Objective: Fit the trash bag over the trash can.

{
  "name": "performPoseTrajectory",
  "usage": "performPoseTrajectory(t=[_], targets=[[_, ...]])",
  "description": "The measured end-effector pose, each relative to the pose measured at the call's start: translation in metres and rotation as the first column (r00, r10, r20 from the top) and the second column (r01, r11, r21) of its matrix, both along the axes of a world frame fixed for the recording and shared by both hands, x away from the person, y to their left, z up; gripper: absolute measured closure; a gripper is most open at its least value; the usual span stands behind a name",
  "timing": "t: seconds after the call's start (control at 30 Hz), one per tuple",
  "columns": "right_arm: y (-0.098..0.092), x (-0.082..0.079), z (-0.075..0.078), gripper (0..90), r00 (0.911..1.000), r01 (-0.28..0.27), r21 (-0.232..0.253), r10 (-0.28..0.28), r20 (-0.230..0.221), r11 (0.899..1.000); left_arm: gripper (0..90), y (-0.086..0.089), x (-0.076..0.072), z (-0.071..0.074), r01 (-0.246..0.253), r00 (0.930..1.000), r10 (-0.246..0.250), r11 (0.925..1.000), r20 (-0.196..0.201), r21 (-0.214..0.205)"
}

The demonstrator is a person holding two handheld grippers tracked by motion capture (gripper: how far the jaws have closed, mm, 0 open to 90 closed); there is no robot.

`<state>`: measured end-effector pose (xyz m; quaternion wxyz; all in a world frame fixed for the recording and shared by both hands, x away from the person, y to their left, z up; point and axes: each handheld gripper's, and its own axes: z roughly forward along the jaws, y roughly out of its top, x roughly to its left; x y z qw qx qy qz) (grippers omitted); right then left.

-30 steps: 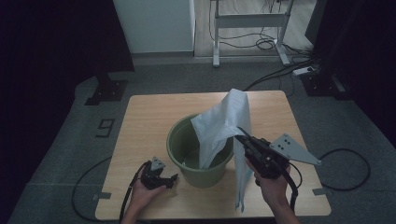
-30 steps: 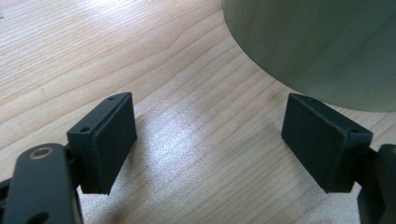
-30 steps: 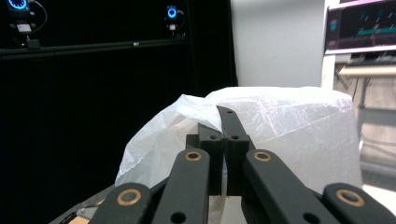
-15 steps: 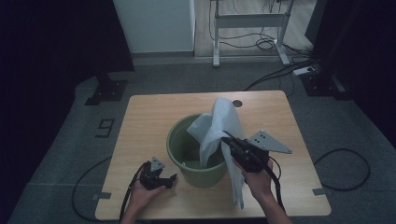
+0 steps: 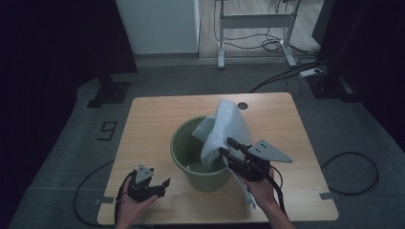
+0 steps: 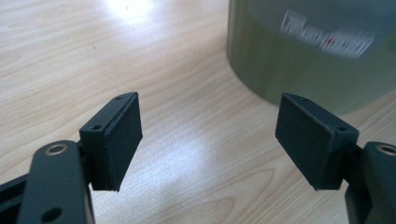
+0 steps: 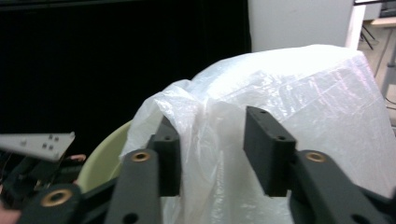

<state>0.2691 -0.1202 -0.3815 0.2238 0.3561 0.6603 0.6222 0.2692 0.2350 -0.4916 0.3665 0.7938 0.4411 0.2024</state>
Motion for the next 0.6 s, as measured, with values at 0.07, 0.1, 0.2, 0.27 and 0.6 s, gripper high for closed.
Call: performPoseTrajectory(t=[0.07,0.1,0.2,0.27,0.6], targets=[[0.000,-0.002,0.000,50.4,1.0000,-0.004,-0.002,0.004,0.006,1.000,22.9,0.000,-0.002,0.003,-0.001,1.0000,0.001,0.9998,0.008,-0.018],[0.001,-0.005,0.000,47.2,0.9999,-0.006,-0.004,0.006,0.010,1.000,22.9,-0.001,-0.003,0.005,0.002,0.9999,-0.002,0.9999,0.016,-0.015],[-0.001,-0.012,-0.001,43.2,0.9997,-0.013,-0.017,0.014,0.022,1.000,23.0,-0.003,-0.007,0.009,0.017,0.9985,-0.016,0.9997,0.053,-0.017],[-0.002,-0.016,-0.002,41.2,0.9997,-0.019,-0.017,0.019,0.017,1.000,23.0,-0.003,-0.010,0.013,0.024,0.9973,-0.022,0.9994,0.070,-0.026],[-0.005,-0.010,-0.007,52.2,0.9997,-0.020,-0.008,0.020,-0.014,1.000,26.5,-0.006,-0.030,0.050,0.054,0.9851,-0.041,0.9956,0.167,-0.077]])
